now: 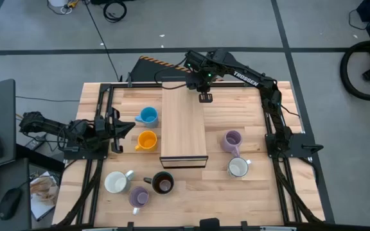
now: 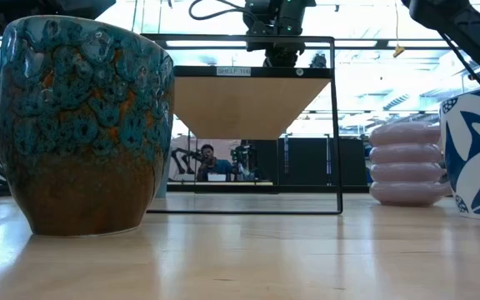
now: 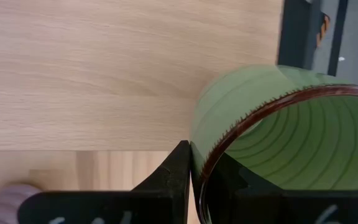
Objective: Place coffee mugs
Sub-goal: Put the green mug on the shelf
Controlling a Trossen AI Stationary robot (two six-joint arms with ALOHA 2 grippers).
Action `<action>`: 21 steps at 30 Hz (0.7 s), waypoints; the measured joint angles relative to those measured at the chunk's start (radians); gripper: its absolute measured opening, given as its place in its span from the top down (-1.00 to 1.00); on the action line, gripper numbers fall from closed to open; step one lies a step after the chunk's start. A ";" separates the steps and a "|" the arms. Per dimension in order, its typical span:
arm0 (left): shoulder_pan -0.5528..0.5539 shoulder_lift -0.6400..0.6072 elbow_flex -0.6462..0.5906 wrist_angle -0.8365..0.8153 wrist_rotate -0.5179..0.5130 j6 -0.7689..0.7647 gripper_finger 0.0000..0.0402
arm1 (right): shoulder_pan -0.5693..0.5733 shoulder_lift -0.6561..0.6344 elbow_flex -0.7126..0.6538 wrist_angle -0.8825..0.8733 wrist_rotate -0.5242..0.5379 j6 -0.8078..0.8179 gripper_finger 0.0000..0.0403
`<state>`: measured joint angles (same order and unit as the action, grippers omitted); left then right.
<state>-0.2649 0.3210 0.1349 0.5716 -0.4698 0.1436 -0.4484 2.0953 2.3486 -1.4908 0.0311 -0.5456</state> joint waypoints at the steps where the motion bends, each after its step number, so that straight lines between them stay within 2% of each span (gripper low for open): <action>1: 0.000 0.000 0.000 0.000 0.000 0.000 0.91 | -0.003 0.000 0.000 0.001 0.000 -0.001 0.80; 7: 0.000 0.000 0.000 0.000 0.000 0.000 0.91 | -0.013 0.000 -0.001 0.002 -0.056 0.000 0.80; 12: 0.000 0.000 0.000 0.000 0.000 0.000 0.91 | -0.012 0.000 -0.001 0.011 -0.059 -0.001 0.78; 21: 0.000 0.000 0.000 -0.006 0.000 0.000 0.91 | -0.010 -0.001 -0.001 0.036 -0.021 0.002 0.55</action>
<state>-0.2649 0.3210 0.1349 0.5659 -0.4698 0.1432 -0.4583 2.0945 2.3474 -1.4547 0.0106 -0.5436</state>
